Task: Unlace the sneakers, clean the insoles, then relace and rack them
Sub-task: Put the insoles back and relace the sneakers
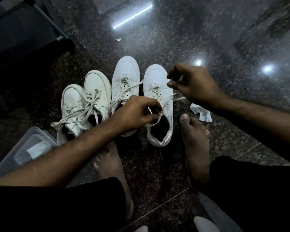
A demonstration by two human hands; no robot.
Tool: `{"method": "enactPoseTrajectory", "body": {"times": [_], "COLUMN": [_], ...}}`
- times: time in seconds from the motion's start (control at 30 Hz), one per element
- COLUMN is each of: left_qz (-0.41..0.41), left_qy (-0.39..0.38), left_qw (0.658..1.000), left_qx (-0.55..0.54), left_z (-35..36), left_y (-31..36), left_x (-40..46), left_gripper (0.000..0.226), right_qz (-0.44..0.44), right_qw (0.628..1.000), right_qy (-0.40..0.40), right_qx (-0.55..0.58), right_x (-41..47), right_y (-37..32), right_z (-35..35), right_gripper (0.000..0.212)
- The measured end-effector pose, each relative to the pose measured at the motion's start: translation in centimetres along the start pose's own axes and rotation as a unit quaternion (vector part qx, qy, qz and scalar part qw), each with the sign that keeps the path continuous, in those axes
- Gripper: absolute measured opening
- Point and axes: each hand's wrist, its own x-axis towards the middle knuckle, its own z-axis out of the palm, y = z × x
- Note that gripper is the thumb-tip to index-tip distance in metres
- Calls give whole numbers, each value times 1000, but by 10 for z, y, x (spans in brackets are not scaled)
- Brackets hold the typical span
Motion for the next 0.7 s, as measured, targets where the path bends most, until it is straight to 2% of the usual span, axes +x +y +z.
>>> {"method": "enactPoseTrajectory", "body": {"times": [0.13,0.3,0.4,0.47,0.53,0.7], "left_qz": [69,83,84,90,86,-3], "left_qy": [-1,21,16,21,34,75], "left_qw": [997,994,991,989,989,997], "left_qx": [39,71,104,116,115,2], "left_z": [6,13,13,13,13,13], "left_y": [-5,-11,-13,-14,-12,-8], "left_x": [0,-6,-7,-7,-5,-1], "left_gripper": [20,15,20,26,21,7], "right_qz": [-68,-21,-12,-15,-23,-25], "right_qw": [995,989,984,983,981,986], "right_qy": [-63,-142,-175,-181,-185,-147], "right_qx": [45,19,-8,-24,-49,-70], "right_x": [-8,-14,-20,-22,-22,-20], "right_y": [-17,-8,-1,3,6,9], "right_z": [11,24,21,20,21,22], "right_gripper": [16,10,9,8,8,9]}}
